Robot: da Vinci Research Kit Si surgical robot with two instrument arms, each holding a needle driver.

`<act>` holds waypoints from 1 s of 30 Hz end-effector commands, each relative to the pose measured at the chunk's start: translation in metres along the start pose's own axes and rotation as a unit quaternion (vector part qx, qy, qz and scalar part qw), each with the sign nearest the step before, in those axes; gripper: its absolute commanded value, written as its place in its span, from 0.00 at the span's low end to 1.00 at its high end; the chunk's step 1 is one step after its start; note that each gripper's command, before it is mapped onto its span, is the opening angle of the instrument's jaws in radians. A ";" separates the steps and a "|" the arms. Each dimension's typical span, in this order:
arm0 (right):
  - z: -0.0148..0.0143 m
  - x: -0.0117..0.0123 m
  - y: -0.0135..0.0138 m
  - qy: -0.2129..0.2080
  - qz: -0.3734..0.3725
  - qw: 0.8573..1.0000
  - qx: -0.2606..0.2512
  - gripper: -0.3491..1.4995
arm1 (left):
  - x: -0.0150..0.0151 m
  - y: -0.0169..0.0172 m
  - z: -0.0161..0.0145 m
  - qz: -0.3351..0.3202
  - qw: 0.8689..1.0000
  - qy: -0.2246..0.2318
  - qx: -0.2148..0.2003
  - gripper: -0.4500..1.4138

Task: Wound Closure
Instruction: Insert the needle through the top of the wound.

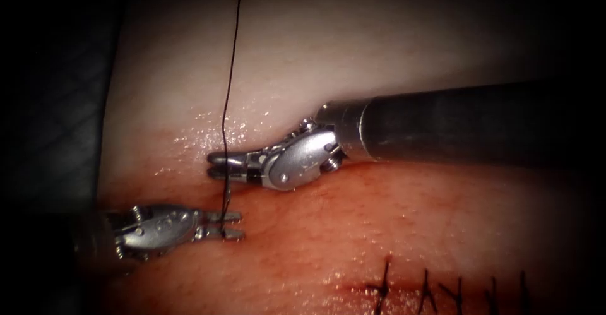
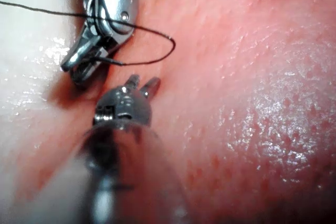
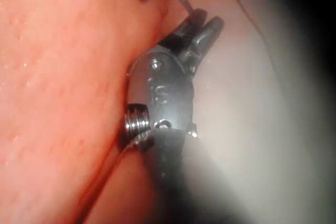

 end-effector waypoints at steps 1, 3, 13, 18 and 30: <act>0.0004 -0.0004 0.0000 0.000 0.000 1.000 0.000 0.00 | -0.0001 -0.0001 0.0007 0.000 1.000 0.000 0.000 0.20; 0.0002 -0.0003 0.0000 -0.002 0.000 1.000 -0.001 0.00 | -0.0001 -0.0001 0.0007 0.000 1.000 0.000 0.001 0.20; 0.0001 -0.0009 -0.0009 -0.019 -0.003 0.999 0.026 0.00 | -0.0002 -0.0001 0.0007 0.000 1.000 0.000 0.001 0.20; -0.0003 -0.0017 -0.0012 -0.027 0.003 0.999 0.027 0.00 | -0.0002 -0.0001 0.0006 0.001 1.000 -0.001 0.001 0.19; 0.0000 -0.0024 -0.0030 -0.043 0.016 0.998 0.045 0.00 | -0.0002 -0.0002 0.0006 0.001 1.000 -0.001 0.001 0.18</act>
